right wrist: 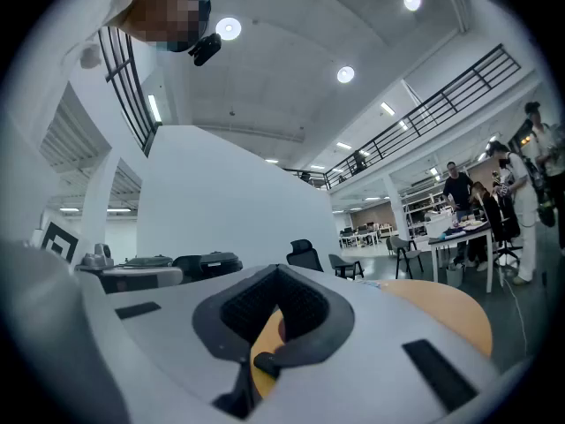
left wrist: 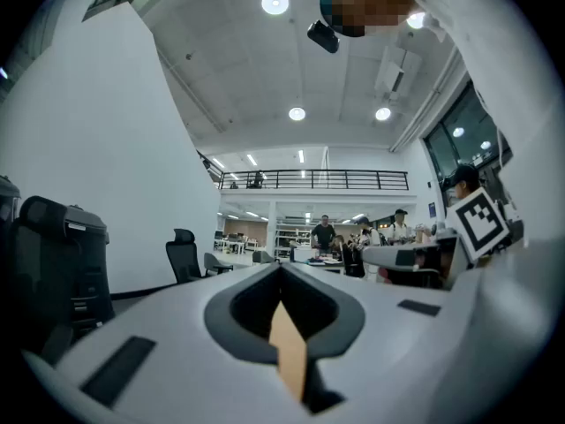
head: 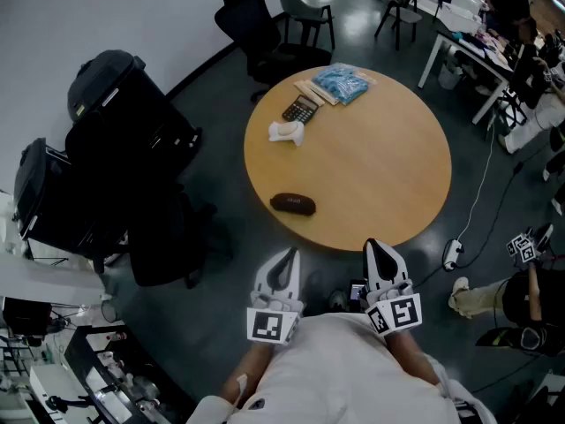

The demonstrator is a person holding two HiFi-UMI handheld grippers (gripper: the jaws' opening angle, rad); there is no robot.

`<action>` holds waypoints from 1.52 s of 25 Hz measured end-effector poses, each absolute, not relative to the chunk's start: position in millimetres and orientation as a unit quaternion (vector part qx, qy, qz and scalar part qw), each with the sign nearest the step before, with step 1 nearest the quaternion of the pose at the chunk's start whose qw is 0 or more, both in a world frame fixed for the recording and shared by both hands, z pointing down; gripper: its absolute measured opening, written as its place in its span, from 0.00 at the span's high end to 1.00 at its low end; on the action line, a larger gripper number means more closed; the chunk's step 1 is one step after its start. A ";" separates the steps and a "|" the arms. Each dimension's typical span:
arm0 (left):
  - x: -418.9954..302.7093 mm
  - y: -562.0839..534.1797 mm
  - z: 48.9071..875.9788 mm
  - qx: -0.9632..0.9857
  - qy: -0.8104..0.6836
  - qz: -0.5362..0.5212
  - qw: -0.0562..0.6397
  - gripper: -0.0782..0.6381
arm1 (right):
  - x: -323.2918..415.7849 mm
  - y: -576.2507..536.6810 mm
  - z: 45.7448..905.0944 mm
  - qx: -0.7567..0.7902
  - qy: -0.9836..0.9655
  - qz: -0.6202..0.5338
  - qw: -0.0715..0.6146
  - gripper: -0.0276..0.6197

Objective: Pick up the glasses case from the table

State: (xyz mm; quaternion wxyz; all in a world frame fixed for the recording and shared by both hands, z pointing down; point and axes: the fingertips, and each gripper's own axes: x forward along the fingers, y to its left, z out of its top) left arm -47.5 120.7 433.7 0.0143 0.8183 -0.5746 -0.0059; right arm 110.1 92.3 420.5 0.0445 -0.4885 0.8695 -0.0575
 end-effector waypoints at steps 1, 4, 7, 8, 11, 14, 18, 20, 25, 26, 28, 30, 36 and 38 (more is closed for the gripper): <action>-46.9 120.1 433.5 0.818 -0.575 -0.006 0.018 0.88 | 110.0 91.2 420.6 -0.487 0.870 -0.057 0.045 0.93; -46.8 119.7 433.7 0.816 -0.578 -0.007 0.013 0.88 | 110.5 90.1 420.1 -0.484 0.872 -0.056 0.045 0.93; -45.7 120.6 431.2 0.815 -0.580 -0.008 0.014 0.88 | 112.3 91.1 419.5 -0.482 0.873 -0.058 0.043 0.93; -45.2 120.6 430.6 0.814 -0.580 -0.007 0.016 0.88 | 112.5 91.1 419.6 -0.482 0.873 -0.058 0.043 0.93; -44.7 120.6 432.9 0.813 -0.582 -0.006 0.015 0.88 | 112.8 91.0 420.9 -0.478 0.875 -0.062 0.044 0.93; -43.5 119.2 438.0 0.810 -0.586 -0.003 0.020 0.88 | 116.6 90.5 420.6 -0.469 0.878 -0.075 0.061 0.93; -42.4 114.3 448.9 0.802 -0.597 0.008 0.027 0.88 | 129.2 86.5 421.8 -0.466 0.878 -0.087 0.071 0.93; -41.5 110.5 460.4 0.799 -0.600 0.024 0.031 0.88 | 134.2 83.2 426.5 -0.460 0.881 -0.089 0.064 0.93; -53.3 88.4 487.6 0.791 -0.606 0.074 0.036 0.88 | 129.6 68.8 438.7 -0.433 0.896 -0.089 0.048 0.93; -56.9 80.3 491.1 0.791 -0.605 0.082 0.029 0.88 | 126.4 61.0 441.0 -0.429 0.898 -0.087 0.045 0.93; -62.8 64.5 498.9 0.798 -0.596 0.093 0.015 0.88 | 118.3 46.9 444.0 -0.428 0.899 -0.088 0.041 0.93; -70.4 48.7 515.4 0.805 -0.582 0.111 0.013 0.88 | 109.8 34.9 446.5 -0.434 0.896 -0.086 0.041 0.93; -97.1 -15.8 565.0 0.842 -0.519 0.147 0.024 0.88 | 86.5 -21.1 444.7 -0.473 0.876 -0.082 0.046 0.93; -101.7 -31.2 580.4 0.853 -0.491 0.175 0.026 0.88 | 81.6 -36.4 439.6 -0.487 0.868 -0.083 0.048 0.93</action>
